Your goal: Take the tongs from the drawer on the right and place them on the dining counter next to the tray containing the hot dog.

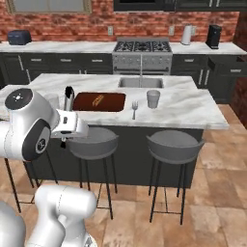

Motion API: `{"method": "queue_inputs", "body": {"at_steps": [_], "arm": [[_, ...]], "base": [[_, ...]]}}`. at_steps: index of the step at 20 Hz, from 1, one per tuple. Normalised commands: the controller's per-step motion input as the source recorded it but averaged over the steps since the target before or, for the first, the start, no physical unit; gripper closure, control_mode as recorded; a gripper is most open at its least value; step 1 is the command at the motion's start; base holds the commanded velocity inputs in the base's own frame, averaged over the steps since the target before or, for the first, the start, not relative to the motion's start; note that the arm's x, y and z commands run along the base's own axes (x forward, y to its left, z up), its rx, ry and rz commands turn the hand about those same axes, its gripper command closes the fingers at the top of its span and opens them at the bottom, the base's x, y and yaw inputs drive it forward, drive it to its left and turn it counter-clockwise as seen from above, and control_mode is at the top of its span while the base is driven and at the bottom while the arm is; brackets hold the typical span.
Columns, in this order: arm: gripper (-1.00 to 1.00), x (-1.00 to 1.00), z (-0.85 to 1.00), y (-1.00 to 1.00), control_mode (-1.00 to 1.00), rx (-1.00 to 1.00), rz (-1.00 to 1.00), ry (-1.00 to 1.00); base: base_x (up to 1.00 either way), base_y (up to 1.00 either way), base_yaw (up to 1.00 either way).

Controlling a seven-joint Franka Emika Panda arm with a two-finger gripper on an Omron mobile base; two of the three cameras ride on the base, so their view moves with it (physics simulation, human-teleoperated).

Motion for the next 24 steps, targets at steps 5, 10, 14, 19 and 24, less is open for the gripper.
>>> {"method": "queue_inputs", "body": {"at_steps": [5, 10, 14, 19, 24], "arm": [[1.00, 0.00, 0.00, 0.00, 1.00, 0.00, 0.00, 0.00], [1.00, 0.00, 0.00, 0.00, 1.00, 0.00, 0.00, 0.00], [1.00, 0.00, 0.00, 0.00, 1.00, 0.00, 0.00, 0.00], [1.00, 0.00, 0.00, 0.00, 1.00, 0.00, 0.00, 0.00], [1.00, 0.00, 0.00, 0.00, 1.00, 0.00, 0.00, 0.00]], "base": [[0.56, 0.37, -0.14], [0.54, 0.16, -0.09], [0.45, 0.00, -0.03], [0.52, 0.00, 0.00], [0.47, 0.00, 0.00]]}}
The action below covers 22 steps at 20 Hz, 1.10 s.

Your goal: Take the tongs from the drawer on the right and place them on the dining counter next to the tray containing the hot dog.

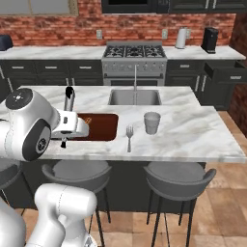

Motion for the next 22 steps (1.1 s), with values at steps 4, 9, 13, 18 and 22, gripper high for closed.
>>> {"method": "queue_inputs", "body": {"at_steps": [4, 9, 13, 18, 22], "arm": [[1.00, 0.00, 0.00, 0.00, 1.00, 0.00, 0.00, 0.00], [1.00, 0.00, 0.00, 0.00, 1.00, 0.00, 0.00, 0.00], [1.00, 0.00, 0.00, 0.00, 1.00, 0.00, 0.00, 0.00], [1.00, 0.00, 0.00, 0.00, 1.00, 0.00, 0.00, 0.00], [1.00, 0.00, 0.00, 0.00, -1.00, 0.00, 0.00, 0.00]], "base": [[0.39, 0.00, 0.00], [0.30, 0.00, 0.00], [0.26, 0.00, 0.00], [0.07, -0.01, 0.00], [0.00, 0.00, 0.00]]}}
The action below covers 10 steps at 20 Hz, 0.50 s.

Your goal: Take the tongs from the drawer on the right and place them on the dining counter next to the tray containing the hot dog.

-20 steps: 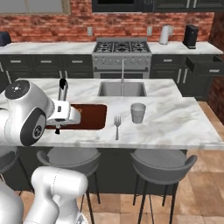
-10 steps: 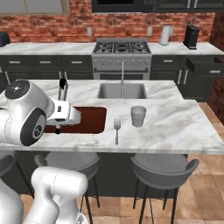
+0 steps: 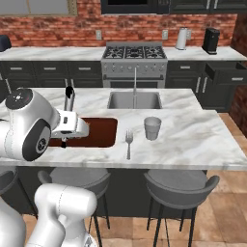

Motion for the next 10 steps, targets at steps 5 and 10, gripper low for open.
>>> {"method": "queue_inputs", "body": {"at_steps": [5, 10], "arm": [[1.00, 0.12, 0.00, -0.01, -1.00, 0.00, 0.00, 0.00], [1.00, 0.18, 0.02, 0.00, -1.00, 0.00, 0.00, 0.00]], "base": [[0.00, 0.00, 0.00], [0.00, 0.00, 0.00]]}}
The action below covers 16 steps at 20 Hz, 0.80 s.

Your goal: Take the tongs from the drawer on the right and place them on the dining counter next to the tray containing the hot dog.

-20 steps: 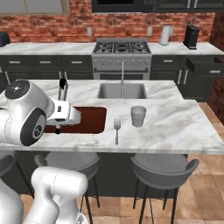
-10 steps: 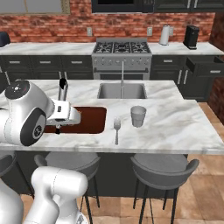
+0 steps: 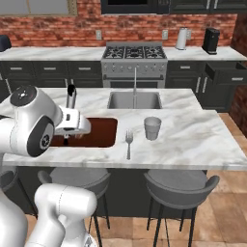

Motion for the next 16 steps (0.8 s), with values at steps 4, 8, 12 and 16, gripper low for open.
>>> {"method": "queue_inputs", "body": {"at_steps": [4, 8, 12, 16], "arm": [[1.00, 0.10, 0.06, 0.00, -1.00, 0.00, 0.00, 0.00], [1.00, 0.15, 0.01, -0.04, -1.00, 0.00, 0.00, 0.00], [1.00, 0.32, 0.00, -0.16, -1.00, 0.00, 0.00, 0.00], [1.00, 0.21, 0.00, -0.34, -1.00, 0.00, 0.00, 0.00]], "base": [[0.00, 0.00, 0.00], [0.00, 0.00, 0.00], [0.00, 0.00, 0.00], [0.00, 0.00, 0.00]]}}
